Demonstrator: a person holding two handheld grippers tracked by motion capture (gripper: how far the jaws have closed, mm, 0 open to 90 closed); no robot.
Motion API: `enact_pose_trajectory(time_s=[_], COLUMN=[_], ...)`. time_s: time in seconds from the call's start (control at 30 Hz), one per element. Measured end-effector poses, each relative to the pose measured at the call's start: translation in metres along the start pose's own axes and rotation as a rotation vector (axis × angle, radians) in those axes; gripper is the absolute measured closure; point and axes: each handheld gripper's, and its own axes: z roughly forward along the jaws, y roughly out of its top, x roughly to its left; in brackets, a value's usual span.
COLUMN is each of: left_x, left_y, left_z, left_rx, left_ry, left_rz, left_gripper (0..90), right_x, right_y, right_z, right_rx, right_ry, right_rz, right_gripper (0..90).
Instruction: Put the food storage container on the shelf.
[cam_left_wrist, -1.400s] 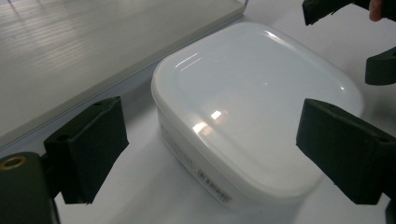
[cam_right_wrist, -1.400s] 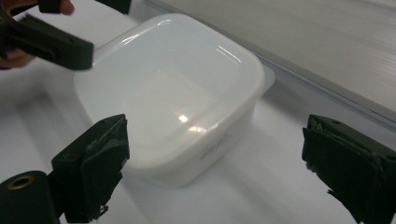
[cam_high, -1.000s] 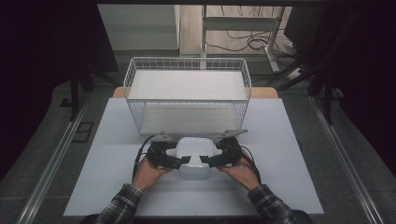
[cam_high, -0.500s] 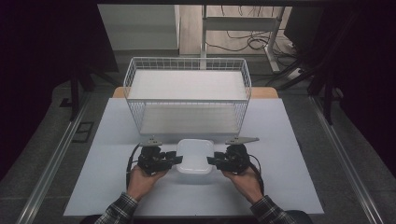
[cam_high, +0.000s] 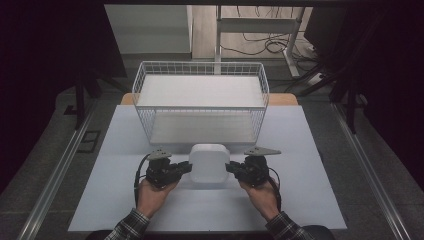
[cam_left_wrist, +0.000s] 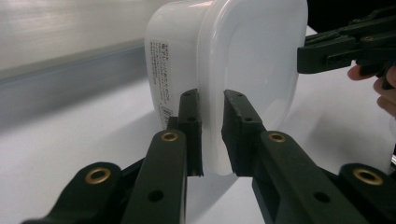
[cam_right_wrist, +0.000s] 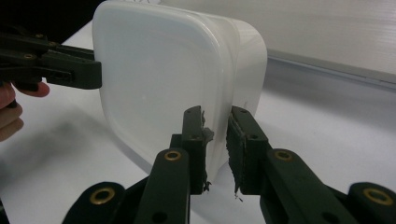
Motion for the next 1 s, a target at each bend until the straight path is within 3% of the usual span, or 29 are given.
enact_pose_trajectory(time_s=[0.53, 0.77, 1.0], left_x=[0.014, 0.030, 0.042], left_y=[0.021, 0.036, 0.044], left_z=[0.007, 0.014, 0.026], left_rx=[-0.051, -0.070, -0.067], left_ry=[0.030, 0.049, 0.064], left_rz=[-0.003, -0.009, -0.017], left_gripper=[78.1, 78.0, 78.0], right_x=[-0.005, -0.013, -0.024], right_y=[0.028, 0.049, 0.059], right_z=[0.007, 0.023, 0.036], right_rx=[-0.061, -0.069, -0.062], right_ry=[-0.033, -0.052, -0.067], right_rz=[-0.072, -0.091, -0.083], right_gripper=[77.0, 76.7, 76.3])
